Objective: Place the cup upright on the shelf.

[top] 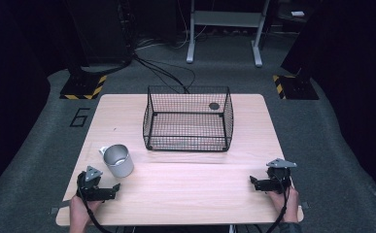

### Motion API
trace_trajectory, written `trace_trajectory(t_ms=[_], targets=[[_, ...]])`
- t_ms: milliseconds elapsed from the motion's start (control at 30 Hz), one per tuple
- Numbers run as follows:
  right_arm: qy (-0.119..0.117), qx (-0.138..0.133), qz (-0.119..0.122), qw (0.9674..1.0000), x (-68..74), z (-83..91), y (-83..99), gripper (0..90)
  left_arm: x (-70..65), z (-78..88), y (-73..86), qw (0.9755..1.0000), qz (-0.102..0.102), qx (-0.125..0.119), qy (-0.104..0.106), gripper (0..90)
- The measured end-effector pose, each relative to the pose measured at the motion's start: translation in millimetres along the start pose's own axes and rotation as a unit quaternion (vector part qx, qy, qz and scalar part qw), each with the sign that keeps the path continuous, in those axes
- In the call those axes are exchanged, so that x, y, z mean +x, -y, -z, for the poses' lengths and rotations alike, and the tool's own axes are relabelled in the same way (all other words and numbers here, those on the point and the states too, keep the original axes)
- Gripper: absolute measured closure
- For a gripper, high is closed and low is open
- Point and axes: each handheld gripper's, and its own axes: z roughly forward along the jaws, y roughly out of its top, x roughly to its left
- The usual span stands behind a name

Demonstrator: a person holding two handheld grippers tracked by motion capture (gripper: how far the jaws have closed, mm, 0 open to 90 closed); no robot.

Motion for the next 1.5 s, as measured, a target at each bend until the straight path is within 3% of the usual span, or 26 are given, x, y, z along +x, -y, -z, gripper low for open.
trace_trajectory(t_ms=[367,700,1067,1200,1500], targets=[[0.0,0.0,-0.002,1.0,0.3,0.1,0.1,0.0,0.1,0.1,-0.1,1.0,-0.002,0.0,0.001,0.0],[0.001,0.0,-0.002,1.0,0.3,0.0,0.0,0.0,1.4,2.6,0.6,0.9998,-0.008,-0.007,0.018,0.0],[0.001,0.0,-0.001,1.0,0.1,-0.1,-0.1,0.0,0.9,28.2,-12.2,0.9975,-0.013,-0.053,0.046,0.0],[0.001,0.0,-0.002,1.0,0.1,-0.1,-0.1,0.0,1.1,38.0,-21.9,0.9961,-0.017,-0.074,0.046,0.0],[0.001,-0.001,-0.001,1.0,0.1,-0.1,-0.1,0.0,2.6,49.7,-41.5,0.9941,-0.028,-0.094,0.046,0.0]])
